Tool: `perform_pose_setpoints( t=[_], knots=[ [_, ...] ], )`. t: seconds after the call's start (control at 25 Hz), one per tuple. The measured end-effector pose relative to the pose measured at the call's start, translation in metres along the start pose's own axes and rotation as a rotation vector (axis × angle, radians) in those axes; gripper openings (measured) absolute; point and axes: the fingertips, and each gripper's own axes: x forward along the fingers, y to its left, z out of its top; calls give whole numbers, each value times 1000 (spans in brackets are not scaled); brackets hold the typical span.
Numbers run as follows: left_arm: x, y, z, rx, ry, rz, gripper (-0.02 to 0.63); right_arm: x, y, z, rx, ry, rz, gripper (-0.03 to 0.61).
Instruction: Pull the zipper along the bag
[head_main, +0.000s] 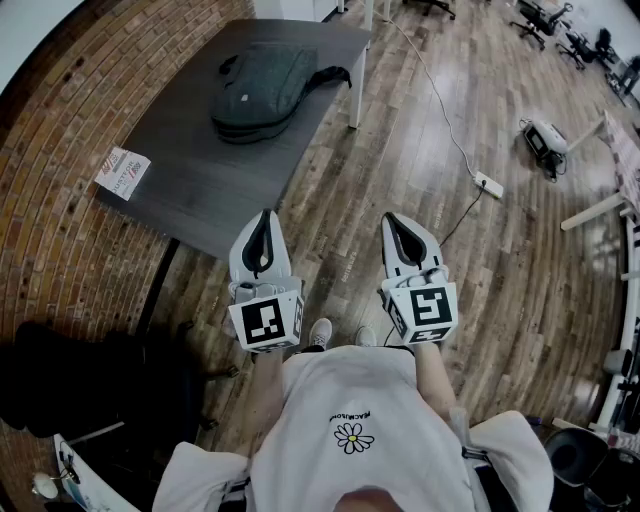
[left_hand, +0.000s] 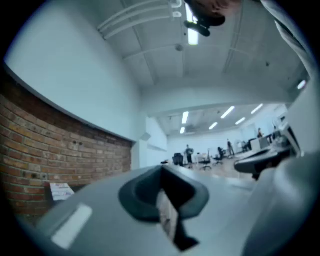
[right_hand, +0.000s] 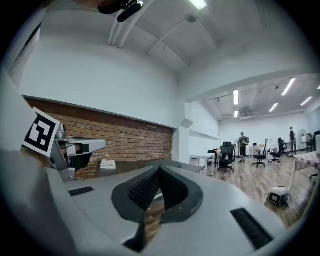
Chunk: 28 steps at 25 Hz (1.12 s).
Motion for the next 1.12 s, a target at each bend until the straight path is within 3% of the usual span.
perform_pose_setpoints(
  t=[0.44,0.8,1.12],
  knots=[
    [0,-22,2,-2,-7,19,0,-13,-23,-8,-3,5,22,0],
    [1,-58,-8,-2,-9,30,0,-31,-47,-36,68,14,77,2],
    [36,-56,-11,9,-11,53,0,-20,-76,-38,54,8,84,2]
  ],
)
